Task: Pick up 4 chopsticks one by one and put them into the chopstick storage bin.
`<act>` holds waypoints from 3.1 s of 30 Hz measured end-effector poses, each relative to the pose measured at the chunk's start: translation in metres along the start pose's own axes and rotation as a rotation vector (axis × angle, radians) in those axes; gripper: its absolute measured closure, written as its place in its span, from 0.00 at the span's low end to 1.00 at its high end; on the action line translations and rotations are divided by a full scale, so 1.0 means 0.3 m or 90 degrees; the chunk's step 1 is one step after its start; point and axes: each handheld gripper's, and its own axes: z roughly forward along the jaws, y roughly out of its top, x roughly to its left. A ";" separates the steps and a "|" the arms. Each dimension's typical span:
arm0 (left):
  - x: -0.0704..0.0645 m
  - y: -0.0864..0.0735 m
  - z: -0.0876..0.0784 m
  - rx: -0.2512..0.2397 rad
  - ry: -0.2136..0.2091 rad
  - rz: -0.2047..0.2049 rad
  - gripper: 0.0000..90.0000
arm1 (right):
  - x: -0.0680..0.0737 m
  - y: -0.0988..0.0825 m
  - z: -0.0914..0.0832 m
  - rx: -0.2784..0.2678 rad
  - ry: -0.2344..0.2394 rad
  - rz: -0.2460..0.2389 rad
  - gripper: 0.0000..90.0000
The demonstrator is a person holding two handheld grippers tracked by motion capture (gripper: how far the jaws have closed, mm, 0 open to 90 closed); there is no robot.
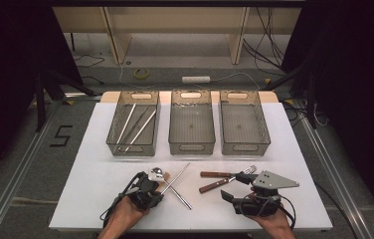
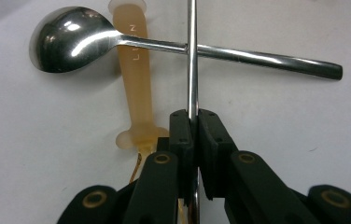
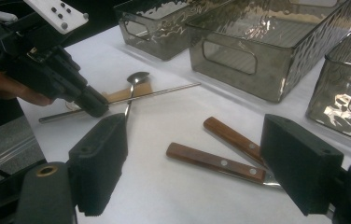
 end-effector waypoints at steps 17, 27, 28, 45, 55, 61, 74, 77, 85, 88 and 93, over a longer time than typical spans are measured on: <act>-0.011 0.017 -0.070 -0.068 -0.031 0.009 0.94 | 0.000 0.000 -0.002 0.000 0.002 -0.002 0.28; -0.001 0.032 -0.114 -0.100 -0.036 0.015 0.94 | 0.000 0.000 -0.002 0.000 0.001 -0.002 0.28; 0.000 0.033 -0.120 -0.103 -0.036 0.014 0.94 | -0.001 0.000 -0.002 -0.001 0.001 -0.001 0.28; 0.069 0.064 -0.211 -0.160 -0.017 -0.001 0.94 | -0.002 -0.001 0.000 0.000 0.001 0.004 0.28; 0.152 0.107 -0.278 -0.204 0.010 -0.020 0.94 | -0.001 -0.002 0.003 0.002 0.002 0.006 0.28; 0.213 0.146 -0.286 -0.226 0.023 -0.040 0.94 | 0.000 -0.002 0.001 0.002 0.002 0.007 0.28; 0.376 0.240 -0.302 -0.259 0.064 -0.090 0.94 | -0.001 -0.004 0.002 0.002 0.004 0.009 0.28; 0.400 0.251 -0.298 -0.265 0.069 -0.101 0.94 | -0.001 -0.004 0.003 0.002 0.004 0.010 0.28; 0.478 0.293 -0.287 -0.279 0.082 -0.130 0.94 | 0.001 -0.005 0.006 0.005 0.007 0.009 0.28; 0.503 0.311 -0.283 -0.289 0.090 -0.141 0.94 | 0.003 -0.003 0.006 0.002 0.007 0.007 0.28; 0.535 0.342 -0.269 -0.283 0.095 -0.151 0.94 | -0.001 -0.004 0.002 0.000 0.006 0.010 0.28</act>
